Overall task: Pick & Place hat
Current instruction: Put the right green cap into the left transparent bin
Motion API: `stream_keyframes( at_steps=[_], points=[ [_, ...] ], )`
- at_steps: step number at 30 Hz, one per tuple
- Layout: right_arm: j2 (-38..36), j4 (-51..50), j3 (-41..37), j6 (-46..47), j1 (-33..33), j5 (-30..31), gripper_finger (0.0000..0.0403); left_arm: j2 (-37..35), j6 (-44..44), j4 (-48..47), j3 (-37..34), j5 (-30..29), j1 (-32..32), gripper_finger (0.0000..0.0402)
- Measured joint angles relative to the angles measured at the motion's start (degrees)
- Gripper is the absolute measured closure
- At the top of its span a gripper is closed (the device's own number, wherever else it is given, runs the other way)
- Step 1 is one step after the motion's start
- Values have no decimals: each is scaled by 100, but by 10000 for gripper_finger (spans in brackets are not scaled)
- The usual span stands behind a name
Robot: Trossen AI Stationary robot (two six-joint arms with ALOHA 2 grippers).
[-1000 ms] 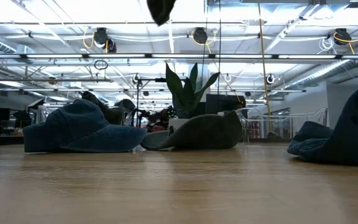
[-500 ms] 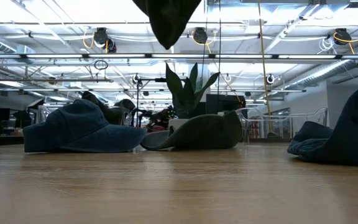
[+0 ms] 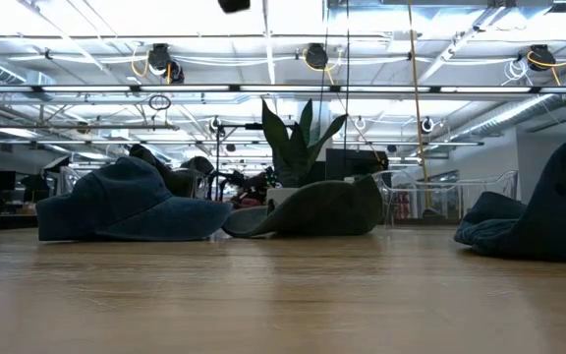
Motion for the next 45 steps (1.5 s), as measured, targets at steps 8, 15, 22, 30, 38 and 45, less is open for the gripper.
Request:
stream_keyframes(
  at_steps=[8,15,22,30,38,45],
  points=[
    [221,1120,2,547,-309,-169,403,0,364,362,0,107,82,98],
    [567,1790,2,817,-330,-162,403,58,333,362,0,274,438,103],
    [740,2188,5,1004,-322,-156,403,361,335,518,0,563,687,120],
    [986,2398,0,1490,-282,-279,403,815,759,1446,0,631,946,128],
    [997,2299,0,1511,-282,-272,403,899,725,1685,0,50,999,134],
    [922,2194,0,1526,-280,-263,403,887,695,1687,0,-68,821,231]
  ],
)
